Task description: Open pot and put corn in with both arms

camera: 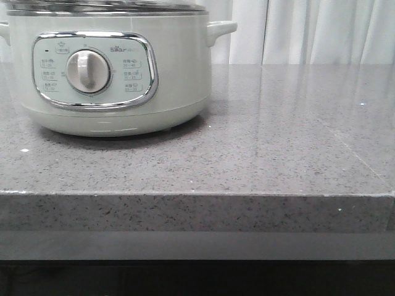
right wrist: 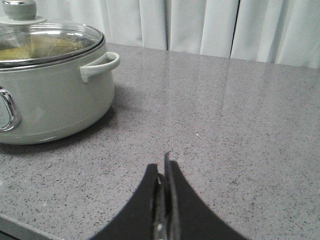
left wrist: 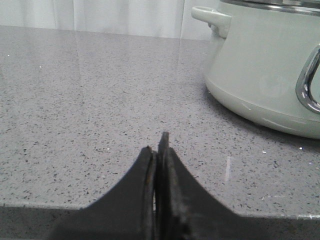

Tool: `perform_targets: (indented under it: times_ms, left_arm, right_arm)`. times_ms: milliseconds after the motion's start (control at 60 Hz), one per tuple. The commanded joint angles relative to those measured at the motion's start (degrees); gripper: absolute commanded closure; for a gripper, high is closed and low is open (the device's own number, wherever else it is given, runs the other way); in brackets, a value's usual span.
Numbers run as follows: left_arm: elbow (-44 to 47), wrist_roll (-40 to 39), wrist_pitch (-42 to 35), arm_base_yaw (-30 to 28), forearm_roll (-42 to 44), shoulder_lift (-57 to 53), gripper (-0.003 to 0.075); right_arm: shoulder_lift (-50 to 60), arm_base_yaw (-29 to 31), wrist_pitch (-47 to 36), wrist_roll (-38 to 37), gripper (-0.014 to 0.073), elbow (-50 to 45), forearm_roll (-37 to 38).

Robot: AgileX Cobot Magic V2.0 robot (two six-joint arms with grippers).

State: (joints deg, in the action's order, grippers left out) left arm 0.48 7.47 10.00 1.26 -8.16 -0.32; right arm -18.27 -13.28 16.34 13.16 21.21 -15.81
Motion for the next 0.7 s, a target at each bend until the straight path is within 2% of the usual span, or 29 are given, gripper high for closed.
perform_targets:
  times_ms: [0,466,683]
  left_arm:
    - [0.0,-0.6,-5.1,-0.1,-0.1,-1.3,0.0738]
    - [0.0,-0.6,-5.1,-0.1,-0.1,-1.3,0.0738]
    - [0.0,-0.6,-5.1,-0.2,-0.1,-1.3,0.0738]
  right_arm:
    - [-0.4,0.3,-4.0,0.3,0.0662,1.7,0.2]
    - [-0.4,0.3,-4.0,0.3,0.0662,1.7,0.2]
    - [-0.2,-0.3,-8.5,0.2,0.0662,0.1,0.6]
